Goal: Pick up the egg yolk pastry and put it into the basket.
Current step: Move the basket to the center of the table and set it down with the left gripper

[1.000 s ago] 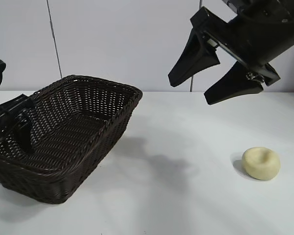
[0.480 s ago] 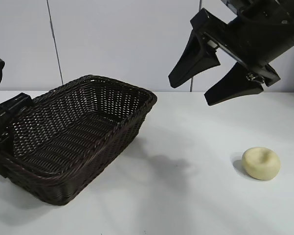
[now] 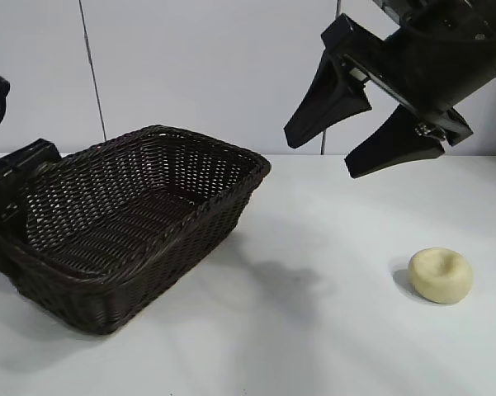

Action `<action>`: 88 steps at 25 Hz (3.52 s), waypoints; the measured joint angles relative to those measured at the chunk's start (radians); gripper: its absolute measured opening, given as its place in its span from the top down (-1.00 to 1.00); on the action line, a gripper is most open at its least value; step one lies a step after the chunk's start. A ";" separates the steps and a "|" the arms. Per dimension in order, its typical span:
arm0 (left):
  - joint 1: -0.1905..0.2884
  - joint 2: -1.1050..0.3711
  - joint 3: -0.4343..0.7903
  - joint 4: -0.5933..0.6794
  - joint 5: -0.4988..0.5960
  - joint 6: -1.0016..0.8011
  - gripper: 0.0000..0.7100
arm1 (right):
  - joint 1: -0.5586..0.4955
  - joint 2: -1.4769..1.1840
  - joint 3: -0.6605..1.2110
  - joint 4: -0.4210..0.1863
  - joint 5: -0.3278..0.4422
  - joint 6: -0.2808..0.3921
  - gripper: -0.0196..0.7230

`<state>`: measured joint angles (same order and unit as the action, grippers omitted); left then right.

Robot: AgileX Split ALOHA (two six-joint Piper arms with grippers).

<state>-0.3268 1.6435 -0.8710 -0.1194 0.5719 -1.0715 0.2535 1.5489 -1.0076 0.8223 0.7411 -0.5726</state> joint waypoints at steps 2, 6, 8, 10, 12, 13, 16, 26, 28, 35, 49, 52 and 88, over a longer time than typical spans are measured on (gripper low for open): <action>0.003 0.000 -0.047 0.002 0.047 0.040 0.71 | 0.000 0.000 0.000 0.000 -0.001 0.000 -0.59; 0.025 0.000 -0.128 0.002 0.107 0.123 0.71 | 0.000 0.000 0.000 0.000 0.000 0.000 -0.59; 0.040 0.000 -0.154 0.002 0.133 0.179 0.71 | 0.000 0.000 0.000 0.000 0.000 0.000 -0.59; 0.055 0.000 -0.164 0.004 0.158 0.240 0.71 | 0.000 0.000 0.000 0.000 0.000 0.000 -0.59; 0.076 0.000 -0.165 -0.005 0.175 0.308 0.71 | 0.000 0.000 0.000 0.000 0.000 0.000 -0.59; 0.087 0.000 -0.165 -0.021 0.186 0.345 0.71 | 0.000 0.000 0.000 0.000 0.000 0.000 -0.59; 0.124 0.014 -0.175 -0.112 0.213 0.519 0.71 | 0.000 0.000 0.000 0.000 0.000 0.000 -0.59; 0.145 0.154 -0.388 -0.263 0.374 0.904 0.71 | 0.000 0.000 0.000 0.000 0.000 0.000 -0.59; 0.145 0.164 -0.407 -0.261 0.392 0.942 0.71 | 0.000 0.000 0.000 0.000 0.000 0.000 -0.59; 0.146 0.181 -0.410 -0.261 0.433 1.049 0.71 | 0.000 0.000 -0.001 0.000 0.000 0.000 -0.59; 0.123 0.223 -0.424 -0.268 0.439 1.124 0.71 | 0.000 0.000 -0.001 0.000 0.000 0.000 -0.59; 0.120 0.263 -0.425 -0.267 0.442 1.125 0.71 | 0.000 0.000 -0.001 0.000 0.000 0.000 -0.59; 0.121 0.281 -0.425 -0.288 0.405 1.177 -0.64 | 0.000 0.000 -0.001 -0.001 -0.001 0.000 -0.59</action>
<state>-0.2054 1.9243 -1.2957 -0.4069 0.9764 0.1059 0.2535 1.5489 -1.0083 0.8210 0.7399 -0.5726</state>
